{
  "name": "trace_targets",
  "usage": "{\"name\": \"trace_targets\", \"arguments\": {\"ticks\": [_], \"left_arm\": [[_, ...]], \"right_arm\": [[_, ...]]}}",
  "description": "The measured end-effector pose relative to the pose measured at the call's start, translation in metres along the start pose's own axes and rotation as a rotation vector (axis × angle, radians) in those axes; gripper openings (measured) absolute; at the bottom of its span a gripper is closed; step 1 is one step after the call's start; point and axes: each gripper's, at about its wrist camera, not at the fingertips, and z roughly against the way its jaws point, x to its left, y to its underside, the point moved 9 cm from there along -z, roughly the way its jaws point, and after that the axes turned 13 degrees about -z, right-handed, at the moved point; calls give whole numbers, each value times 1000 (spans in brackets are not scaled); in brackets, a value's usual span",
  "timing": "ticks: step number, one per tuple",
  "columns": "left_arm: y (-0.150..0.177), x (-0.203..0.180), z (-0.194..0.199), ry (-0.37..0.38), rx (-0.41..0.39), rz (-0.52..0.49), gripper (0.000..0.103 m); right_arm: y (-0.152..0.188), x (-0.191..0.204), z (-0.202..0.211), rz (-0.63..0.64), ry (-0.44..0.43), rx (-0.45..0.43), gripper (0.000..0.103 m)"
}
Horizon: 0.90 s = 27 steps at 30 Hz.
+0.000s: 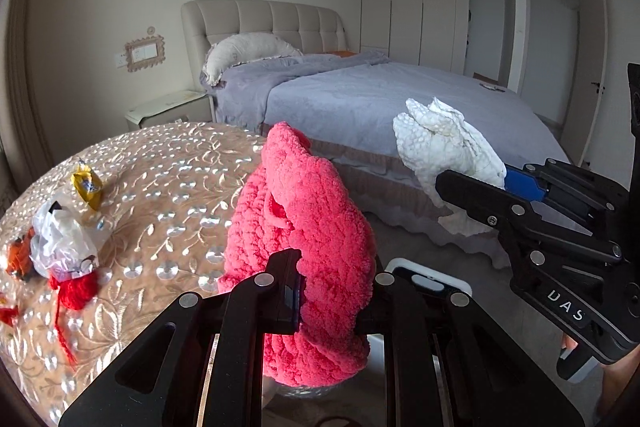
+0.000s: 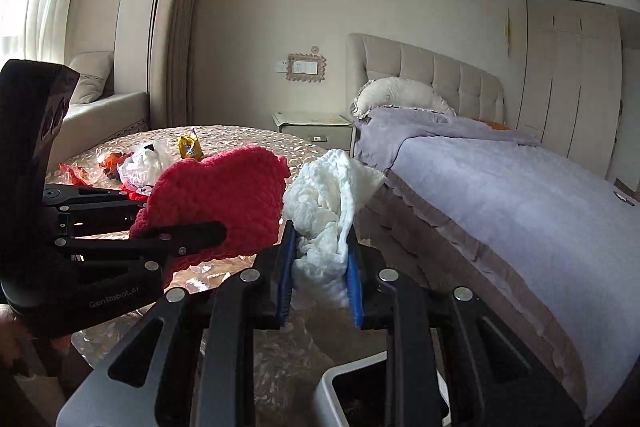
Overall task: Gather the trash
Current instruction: 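Carry the pink pouch and white tissues over the white bin, then open left tool over the bin while right tool drops the tissues in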
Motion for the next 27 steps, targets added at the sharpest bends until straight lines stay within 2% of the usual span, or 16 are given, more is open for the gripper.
{"name": "trace_targets", "arguments": {"ticks": [10, 18, 27], "left_arm": [[-14, -50, -37, 67, 9, -60, 16], [-6, -94, -74, 176, 41, -71, 16], [16, -141, -129, 276, 104, -101, 16]], "right_arm": [[20, -51, 10, -41, 107, 0, 24], [39, -94, 13, -79, 202, -17, 24], [69, -132, -11, -108, 267, 45, 24]]}}
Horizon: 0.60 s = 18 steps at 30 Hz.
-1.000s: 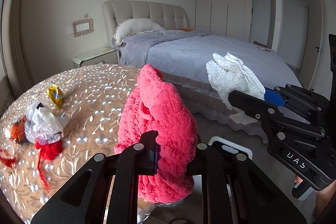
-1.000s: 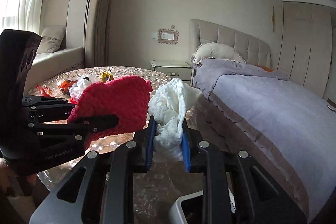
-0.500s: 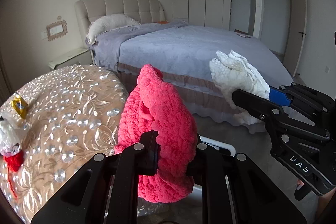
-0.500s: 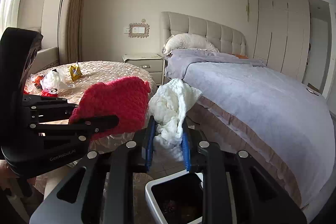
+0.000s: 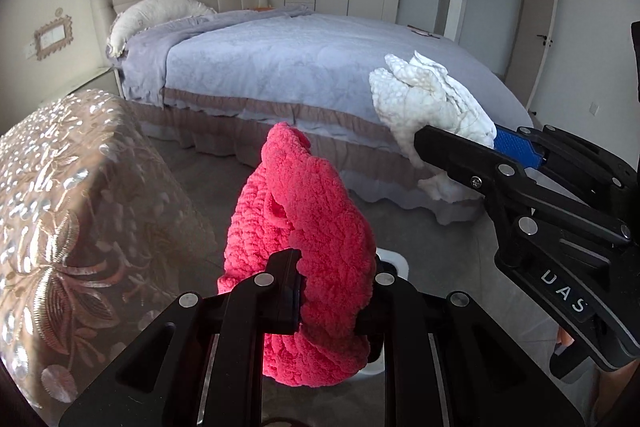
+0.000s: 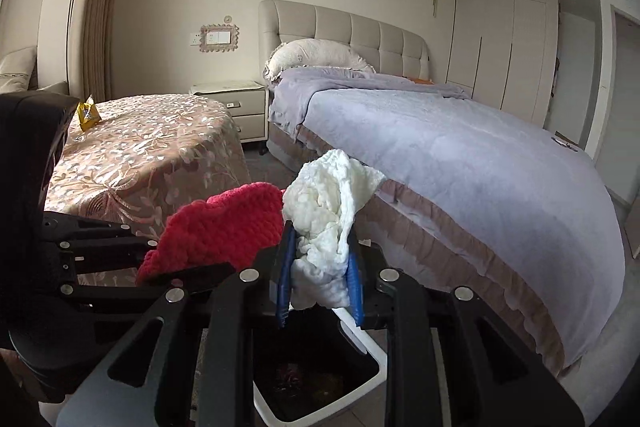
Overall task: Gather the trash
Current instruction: 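Open left tool over the bin while right tool drops the tissues in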
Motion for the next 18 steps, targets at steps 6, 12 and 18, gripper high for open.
{"name": "trace_targets", "arguments": {"ticks": [6, 12, 18], "left_arm": [[15, -16, -51, 84, 79, -5, 19], [38, -18, -97, 66, 171, -27, 99], [19, 10, -83, -63, 103, -40, 99]], "right_arm": [[14, -21, -21, -19, 25, 38, 25], [31, -34, -41, -40, 30, 95, 26], [34, -38, -49, -49, 27, 106, 26]]}}
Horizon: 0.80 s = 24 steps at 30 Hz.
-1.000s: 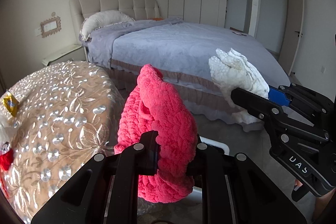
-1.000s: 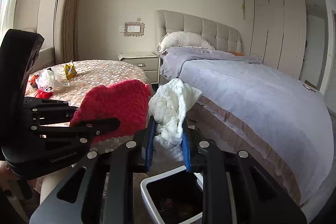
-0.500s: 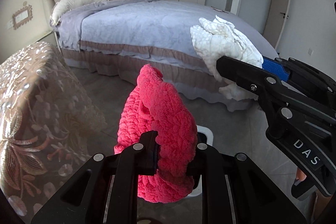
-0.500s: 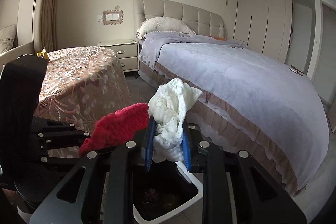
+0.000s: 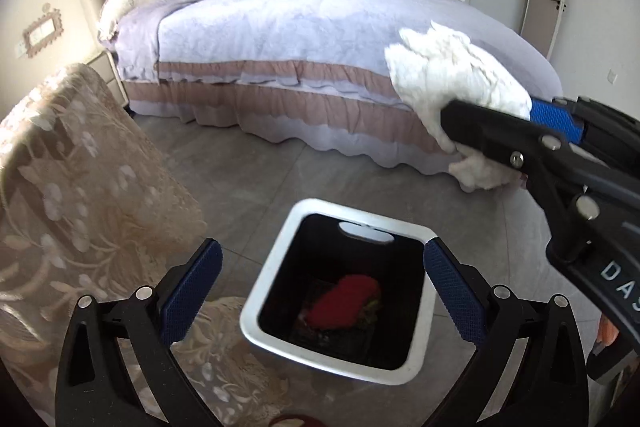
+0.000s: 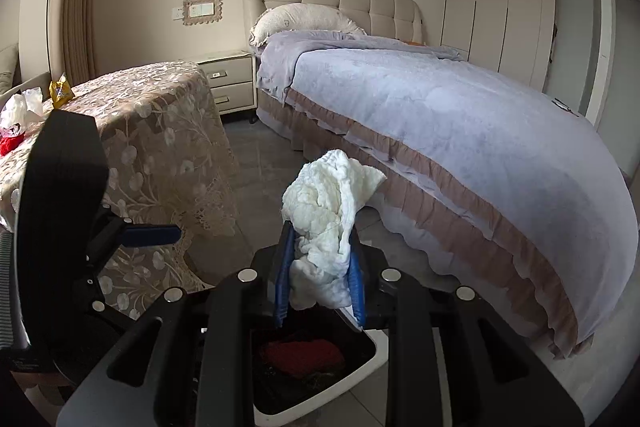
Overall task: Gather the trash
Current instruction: 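Open left tool over the bin while right tool drops the tissues in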
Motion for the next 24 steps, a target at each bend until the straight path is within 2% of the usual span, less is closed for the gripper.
{"name": "trace_targets", "arguments": {"ticks": [4, 6, 7, 12, 18, 19, 21, 22, 24], "left_arm": [[-10, 31, 15, -127, -34, 18, 99], [-8, 40, 25, -233, -30, -4, 99], [-9, 43, 28, -254, -40, -10, 99], [-13, 61, 55, -248, -99, 61, 99], [-13, 64, 66, -206, -110, 99, 99], [-12, 64, 65, -203, -110, 100, 99], [-9, 63, 67, -202, -107, 98, 99], [-9, 62, 67, -203, -109, 97, 99], [-9, 62, 70, -202, -112, 97, 99]], "right_arm": [[0, 3, -6, -3, -17, -5, 26], [2, 3, -12, -23, -43, 3, 27], [3, 2, -16, -41, -62, 13, 27], [19, 6, -38, -41, -82, 68, 27], [50, 12, -61, 9, -85, 144, 27], [55, 12, -65, 14, -85, 159, 30], [67, 13, -72, 27, -87, 207, 68], [70, 14, -74, 33, -85, 209, 101], [69, 13, -70, 42, -80, 184, 99]]}}
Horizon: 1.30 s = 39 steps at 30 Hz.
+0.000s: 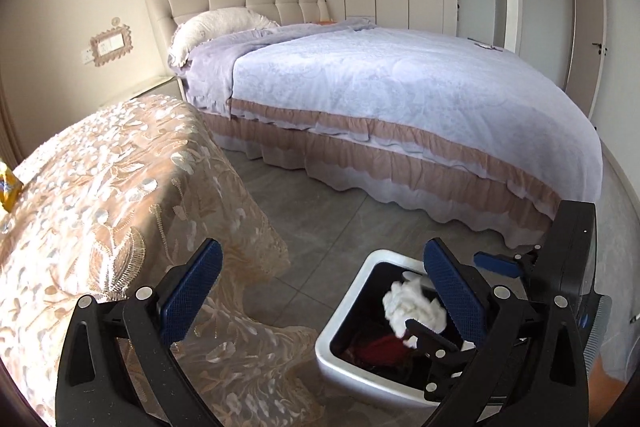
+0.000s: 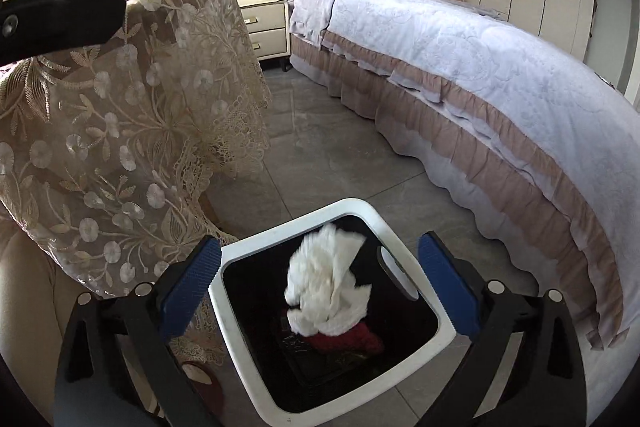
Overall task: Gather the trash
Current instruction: 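Open left tool over the bin while right tool drops the tissues in, then return both tools to the table above the remaining wrappers and bags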
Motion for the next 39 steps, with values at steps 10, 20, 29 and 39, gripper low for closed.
{"name": "trace_targets", "arguments": {"ticks": [10, 20, 29, 39], "left_arm": [[-12, 5, 22, 1, -41, 17, 99], [-33, 40, 86, -53, -129, 65, 99], [-11, 113, 141, -205, -129, 135, 99], [43, 212, 206, -390, -105, 275, 99]], "right_arm": [[-40, 1, 50, 11, 11, -170, 99], [-99, 40, 123, 78, -26, -378, 99], [-122, 116, 155, 165, -179, -460, 99], [-131, 225, 170, 285, -347, -487, 99]]}}
